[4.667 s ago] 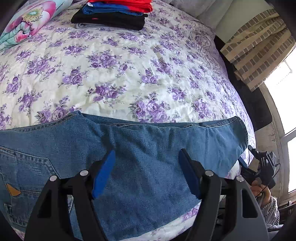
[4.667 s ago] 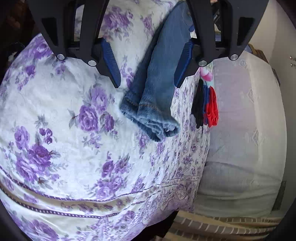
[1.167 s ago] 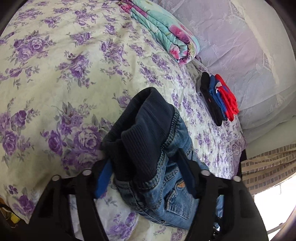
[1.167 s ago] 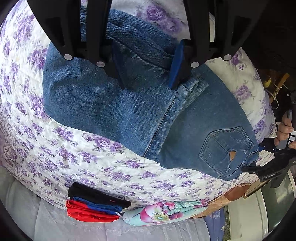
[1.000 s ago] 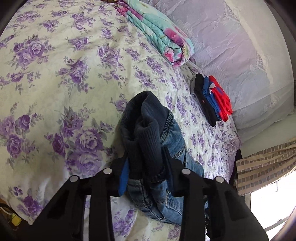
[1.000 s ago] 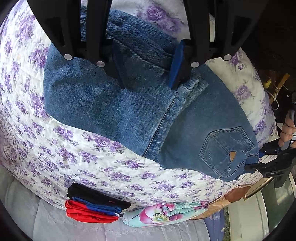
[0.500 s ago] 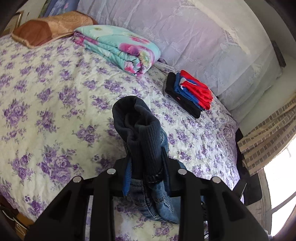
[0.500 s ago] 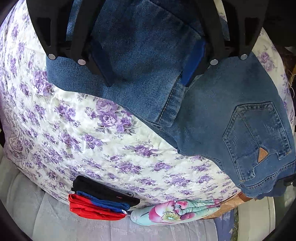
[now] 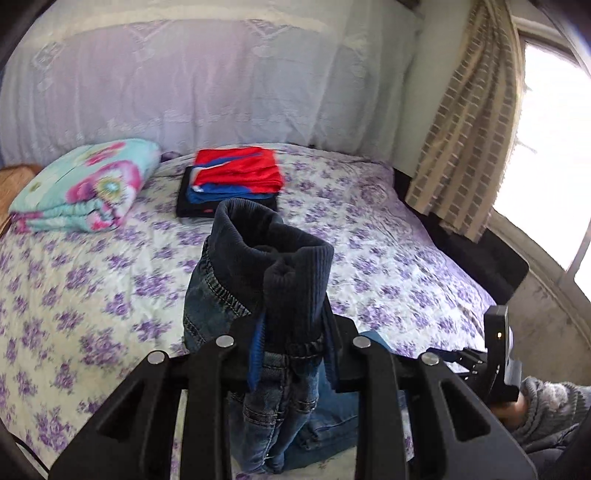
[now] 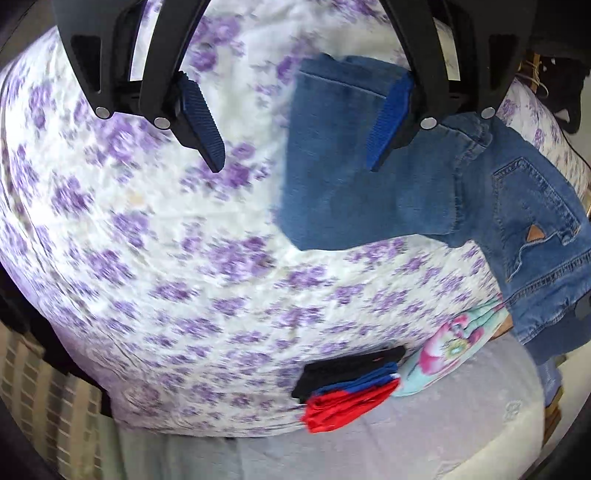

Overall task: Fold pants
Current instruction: 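Grasp the dark waistband with the left gripper and lift it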

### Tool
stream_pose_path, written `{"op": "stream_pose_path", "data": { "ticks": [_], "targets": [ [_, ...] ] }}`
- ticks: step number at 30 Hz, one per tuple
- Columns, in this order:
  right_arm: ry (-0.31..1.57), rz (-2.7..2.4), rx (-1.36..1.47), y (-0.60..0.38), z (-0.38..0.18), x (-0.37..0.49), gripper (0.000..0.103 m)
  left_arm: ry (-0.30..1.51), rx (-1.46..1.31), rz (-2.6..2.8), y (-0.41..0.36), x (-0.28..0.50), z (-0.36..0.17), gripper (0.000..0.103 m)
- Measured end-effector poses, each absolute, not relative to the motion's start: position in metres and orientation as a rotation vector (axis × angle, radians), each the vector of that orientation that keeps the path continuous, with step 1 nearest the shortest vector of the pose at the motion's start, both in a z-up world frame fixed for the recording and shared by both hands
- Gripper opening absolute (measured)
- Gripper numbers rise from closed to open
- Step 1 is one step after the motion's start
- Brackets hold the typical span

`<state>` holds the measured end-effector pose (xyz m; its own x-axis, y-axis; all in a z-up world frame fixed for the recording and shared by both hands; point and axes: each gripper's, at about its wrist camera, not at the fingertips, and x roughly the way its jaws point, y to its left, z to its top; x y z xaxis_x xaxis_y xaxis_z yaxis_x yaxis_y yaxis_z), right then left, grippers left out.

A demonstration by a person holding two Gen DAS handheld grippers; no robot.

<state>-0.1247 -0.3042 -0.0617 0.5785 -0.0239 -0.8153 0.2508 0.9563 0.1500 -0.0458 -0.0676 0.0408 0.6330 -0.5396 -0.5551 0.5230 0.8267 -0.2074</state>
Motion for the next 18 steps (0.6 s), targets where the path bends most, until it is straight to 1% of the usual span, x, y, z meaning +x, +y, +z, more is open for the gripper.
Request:
{"op": "stream_pose_path", "data": {
  "ticks": [4, 8, 11, 13, 15, 16, 17, 18],
  "targets": [
    [0.935, -0.265, 0.335, -0.342, -0.066, -0.149, 0.078, 0.686, 0.097, -0.779, -0.135, -0.057, 0.014, 0.024],
    [0.939, -0.315, 0.377, -0.366, -0.07, -0.164, 0.078, 0.761, 0.266, -0.958, -0.201, -0.078, -0.039, 0.024],
    [0.941, -0.311, 0.385, -0.372, -0.071, -0.165, 0.078, 0.798, 0.406, -0.978, -0.237, -0.089, -0.081, 0.025],
    [0.921, -0.296, 0.374, -0.371, -0.066, -0.164, 0.078, 0.771, 0.449, -0.98, -0.247, -0.094, -0.087, 0.027],
    [0.887, -0.266, 0.376, -0.367, -0.056, -0.159, 0.078, 0.746, 0.452, -0.994, -0.247, -0.097, -0.085, 0.035],
    [0.868, -0.246, 0.384, -0.366, -0.05, -0.155, 0.078, 0.739, 0.453, -1.012, -0.248, -0.1, -0.082, 0.044],
    [0.843, -0.221, 0.395, -0.363, -0.043, -0.149, 0.078, 0.728, 0.456, -1.029, -0.248, -0.104, -0.078, 0.055],
    [0.825, -0.194, 0.403, -0.36, -0.035, -0.142, 0.078, 0.708, 0.463, -1.028, -0.245, -0.109, -0.073, 0.062]
  ]
}}
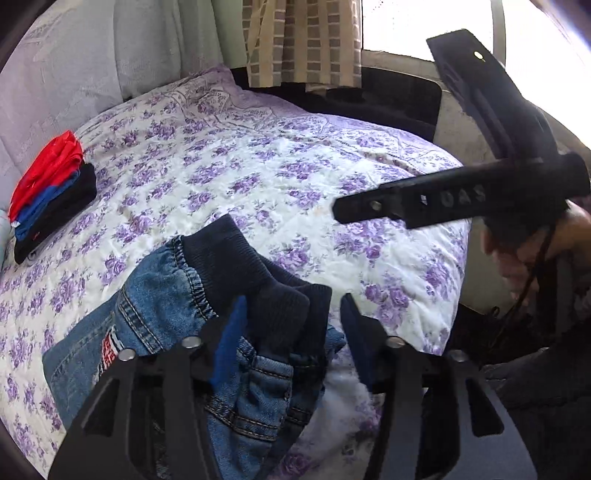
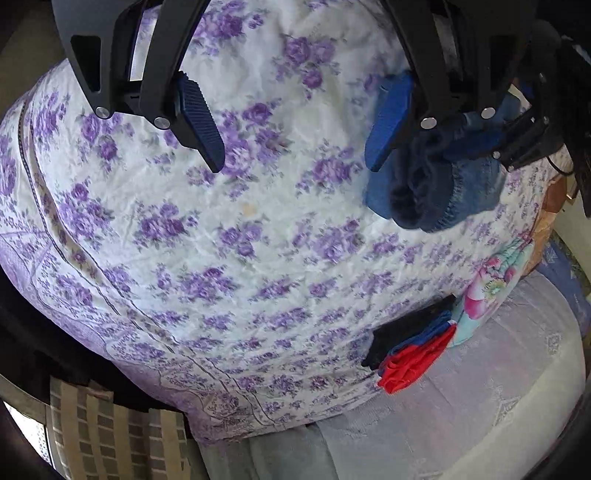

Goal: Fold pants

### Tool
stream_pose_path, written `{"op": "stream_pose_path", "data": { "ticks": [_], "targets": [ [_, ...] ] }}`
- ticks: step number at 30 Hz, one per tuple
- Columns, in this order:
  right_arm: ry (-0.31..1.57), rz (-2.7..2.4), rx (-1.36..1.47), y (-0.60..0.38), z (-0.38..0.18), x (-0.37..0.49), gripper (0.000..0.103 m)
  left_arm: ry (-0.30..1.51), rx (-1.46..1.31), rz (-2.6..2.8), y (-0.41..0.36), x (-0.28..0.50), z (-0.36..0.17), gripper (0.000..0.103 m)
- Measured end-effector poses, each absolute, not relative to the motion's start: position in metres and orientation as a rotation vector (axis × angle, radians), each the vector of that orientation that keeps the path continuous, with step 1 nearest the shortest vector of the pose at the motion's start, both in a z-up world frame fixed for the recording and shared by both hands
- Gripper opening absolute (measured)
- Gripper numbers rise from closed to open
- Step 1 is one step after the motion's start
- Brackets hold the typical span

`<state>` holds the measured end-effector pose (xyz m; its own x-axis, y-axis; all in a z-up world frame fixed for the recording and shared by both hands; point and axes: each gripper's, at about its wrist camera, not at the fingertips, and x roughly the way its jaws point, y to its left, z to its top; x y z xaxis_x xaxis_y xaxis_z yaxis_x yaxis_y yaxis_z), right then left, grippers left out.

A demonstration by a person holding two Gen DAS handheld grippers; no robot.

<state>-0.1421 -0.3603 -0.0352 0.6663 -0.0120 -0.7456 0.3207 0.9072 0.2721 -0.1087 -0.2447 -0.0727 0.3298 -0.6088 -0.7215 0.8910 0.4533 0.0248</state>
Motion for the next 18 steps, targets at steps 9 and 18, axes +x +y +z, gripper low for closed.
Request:
{"op": "stream_pose_path", "data": {
  "ticks": [9, 18],
  "targets": [
    [0.863, 0.05, 0.193, -0.282, -0.017, -0.085, 0.079, 0.737, 0.24, -0.705, -0.15, -0.06, -0.029, 0.085],
    [1.064, 0.056, 0.304, -0.312, -0.109, -0.096, 0.1, 0.827, 0.351, -0.534, -0.144, -0.06, -0.114, 0.095]
  ]
}}
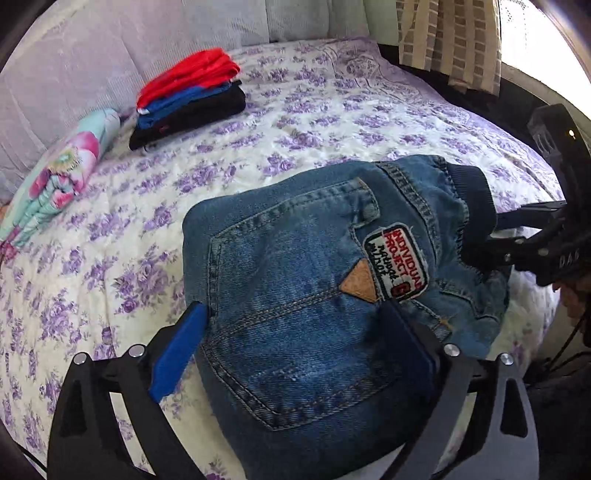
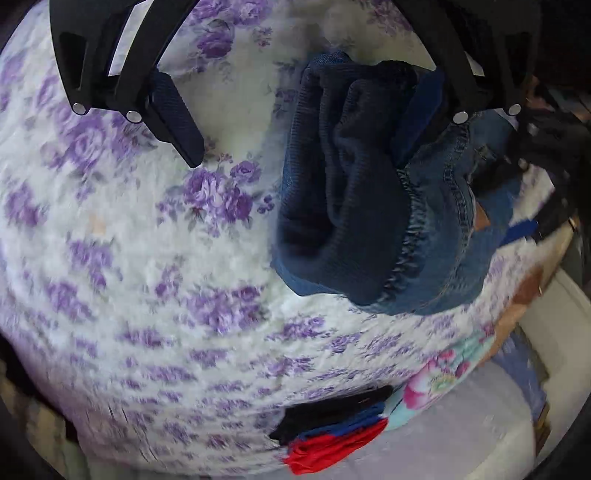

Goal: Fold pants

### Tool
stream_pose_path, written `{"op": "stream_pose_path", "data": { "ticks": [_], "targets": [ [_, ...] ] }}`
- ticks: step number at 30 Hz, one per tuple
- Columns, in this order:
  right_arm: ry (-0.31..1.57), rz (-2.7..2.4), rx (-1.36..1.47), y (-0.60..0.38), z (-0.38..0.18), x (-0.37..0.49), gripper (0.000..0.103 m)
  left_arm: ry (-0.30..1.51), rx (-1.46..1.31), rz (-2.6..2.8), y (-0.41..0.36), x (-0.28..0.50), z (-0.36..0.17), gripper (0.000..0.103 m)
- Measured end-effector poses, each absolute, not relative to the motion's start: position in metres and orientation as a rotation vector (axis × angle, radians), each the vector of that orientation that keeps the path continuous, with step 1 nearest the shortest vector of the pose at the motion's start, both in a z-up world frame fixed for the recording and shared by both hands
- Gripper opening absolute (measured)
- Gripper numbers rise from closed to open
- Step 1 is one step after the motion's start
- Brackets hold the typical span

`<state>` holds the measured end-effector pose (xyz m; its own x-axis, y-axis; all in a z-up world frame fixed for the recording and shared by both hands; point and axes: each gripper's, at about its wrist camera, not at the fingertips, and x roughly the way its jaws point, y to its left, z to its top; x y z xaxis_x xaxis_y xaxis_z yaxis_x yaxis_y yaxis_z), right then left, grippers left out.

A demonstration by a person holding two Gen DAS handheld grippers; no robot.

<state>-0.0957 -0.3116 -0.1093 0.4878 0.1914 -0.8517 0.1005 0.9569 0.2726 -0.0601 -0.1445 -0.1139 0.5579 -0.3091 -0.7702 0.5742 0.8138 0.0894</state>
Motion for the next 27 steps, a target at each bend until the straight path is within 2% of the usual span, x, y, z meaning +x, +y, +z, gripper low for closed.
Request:
{"op": "stream_pose_path", "data": {
  "ticks": [2, 5, 10, 12, 13, 14, 15, 16, 17, 18, 19, 22, 27],
  "targets": [
    [1.057, 0.049, 0.225, -0.303, -0.101, -0.095, 0.099, 0.873, 0.294, -0.539, -0.139, -0.049, -0.115, 0.099],
    [1.03, 0.023, 0.147, -0.294, -0.077, -0.099, 0.099, 0.904, 0.269, -0.568, -0.132, -0.044, -0.103, 0.098],
    [0.77, 0.085, 0.123, -0.276, -0.004, -0.117, 0.099, 0.81, 0.256, -0.54, -0.108, -0.056, -0.062, 0.098],
    [0.742, 0.174, 0.13, -0.26, 0.005, -0.108, 0.098, 0.831, 0.236, -0.531, -0.098, -0.054, -0.06, 0.098],
    [0.746, 0.212, 0.135, -0.253, 0.005, -0.101, 0.092, 0.851, 0.234, -0.528, -0.094, -0.053, -0.063, 0.098],
    [0.768, 0.249, 0.145, -0.244, 0.001, -0.093, 0.077, 0.868, 0.232, -0.528, -0.093, -0.053, -0.066, 0.098],
    [0.806, 0.27, 0.151, -0.238, -0.005, -0.083, 0.068, 0.888, 0.23, -0.529, -0.092, -0.051, -0.071, 0.098],
    [0.846, 0.272, 0.146, -0.231, -0.012, -0.074, 0.051, 0.913, 0.23, -0.535, -0.092, -0.049, -0.076, 0.098],
    [0.888, 0.261, 0.13, -0.226, -0.023, -0.068, 0.043, 0.94, 0.235, -0.553, -0.094, -0.048, -0.081, 0.098],
    [0.944, 0.238, 0.11, -0.223, -0.039, -0.062, 0.043, 0.967, 0.238, -0.571, -0.097, -0.046, -0.088, 0.098],
    [0.98, 0.219, 0.101, -0.225, -0.053, -0.059, 0.038, 0.981, 0.235, -0.573, -0.098, -0.045, -0.096, 0.099],
    [0.969, 0.204, 0.051, -0.225, -0.075, -0.054, 0.031, 1.056, 0.159, -0.602, -0.1, -0.031, -0.121, 0.099],
    [0.958, 0.183, 0.006, -0.215, -0.076, -0.057, 0.033, 1.114, 0.06, -0.62, -0.098, -0.018, -0.136, 0.099]
  ]
}}
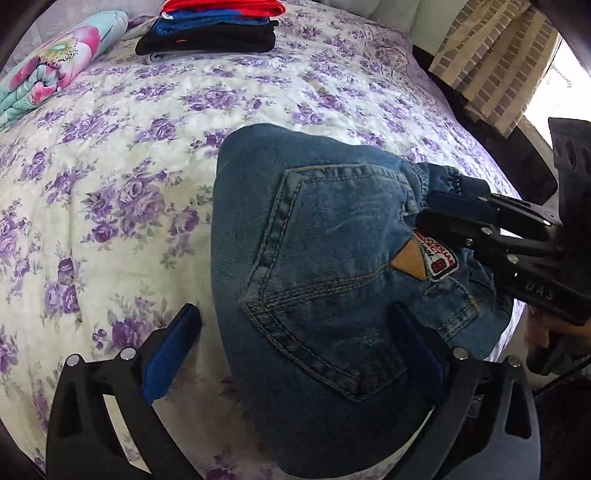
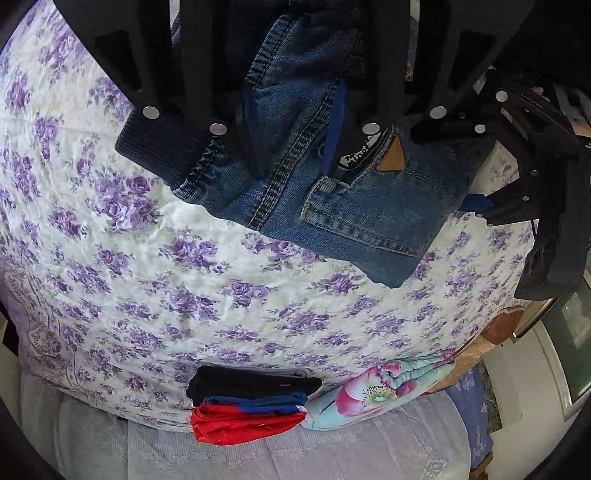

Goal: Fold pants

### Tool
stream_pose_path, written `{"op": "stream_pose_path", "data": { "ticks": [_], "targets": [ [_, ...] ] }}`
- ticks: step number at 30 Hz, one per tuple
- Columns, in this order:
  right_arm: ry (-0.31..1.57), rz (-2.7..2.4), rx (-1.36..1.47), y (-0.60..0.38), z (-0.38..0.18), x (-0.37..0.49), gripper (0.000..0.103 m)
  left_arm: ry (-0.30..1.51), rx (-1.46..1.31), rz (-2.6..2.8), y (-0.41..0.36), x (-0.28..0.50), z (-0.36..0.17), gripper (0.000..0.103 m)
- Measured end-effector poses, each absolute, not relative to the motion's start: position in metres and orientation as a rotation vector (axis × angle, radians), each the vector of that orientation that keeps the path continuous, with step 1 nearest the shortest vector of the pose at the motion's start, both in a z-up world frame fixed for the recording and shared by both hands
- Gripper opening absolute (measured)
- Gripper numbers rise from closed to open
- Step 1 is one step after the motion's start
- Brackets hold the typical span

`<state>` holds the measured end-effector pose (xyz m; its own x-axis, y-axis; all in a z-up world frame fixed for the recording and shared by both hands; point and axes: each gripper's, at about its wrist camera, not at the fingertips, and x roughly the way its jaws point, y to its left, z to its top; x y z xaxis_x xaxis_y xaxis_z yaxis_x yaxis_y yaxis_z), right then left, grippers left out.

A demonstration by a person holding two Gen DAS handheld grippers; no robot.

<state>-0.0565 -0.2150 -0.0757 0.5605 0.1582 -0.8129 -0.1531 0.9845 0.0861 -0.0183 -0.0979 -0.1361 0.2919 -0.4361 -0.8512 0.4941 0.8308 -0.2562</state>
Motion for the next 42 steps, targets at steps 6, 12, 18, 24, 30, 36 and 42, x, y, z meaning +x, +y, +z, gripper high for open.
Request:
{"op": "stream_pose_path", "data": {
  "ticks": [6, 12, 18, 24, 30, 36, 42],
  "targets": [
    [0.874, 0.212, 0.083, -0.226, -0.03, -0.088, 0.046, 0.99, 0.16, -0.578, -0.095, -0.034, -0.1, 0.099],
    [0.964, 0.173, 0.033, -0.229, -0.043, -0.11, 0.055, 1.038, 0.091, -0.555, -0.078, -0.026, -0.097, 0.099],
    [0.996, 0.149, 0.011, -0.23, -0.073, -0.108, 0.058, 1.141, 0.023, -0.581, -0.084, -0.016, -0.129, 0.099],
    [0.987, 0.21, 0.058, -0.229, -0.064, -0.113, 0.077, 1.135, 0.013, -0.575, -0.083, -0.017, -0.127, 0.099],
    [0.912, 0.221, 0.037, -0.228, -0.034, -0.122, 0.078, 1.071, 0.116, -0.531, -0.09, -0.024, -0.109, 0.099],
    [0.957, 0.157, 0.018, -0.236, -0.041, -0.118, 0.079, 1.062, 0.17, -0.502, -0.098, -0.023, -0.105, 0.099],
    [1.072, 0.105, 0.133, -0.257, -0.077, -0.112, 0.085, 1.073, 0.173, -0.493, -0.099, -0.022, -0.107, 0.099]
  ]
}}
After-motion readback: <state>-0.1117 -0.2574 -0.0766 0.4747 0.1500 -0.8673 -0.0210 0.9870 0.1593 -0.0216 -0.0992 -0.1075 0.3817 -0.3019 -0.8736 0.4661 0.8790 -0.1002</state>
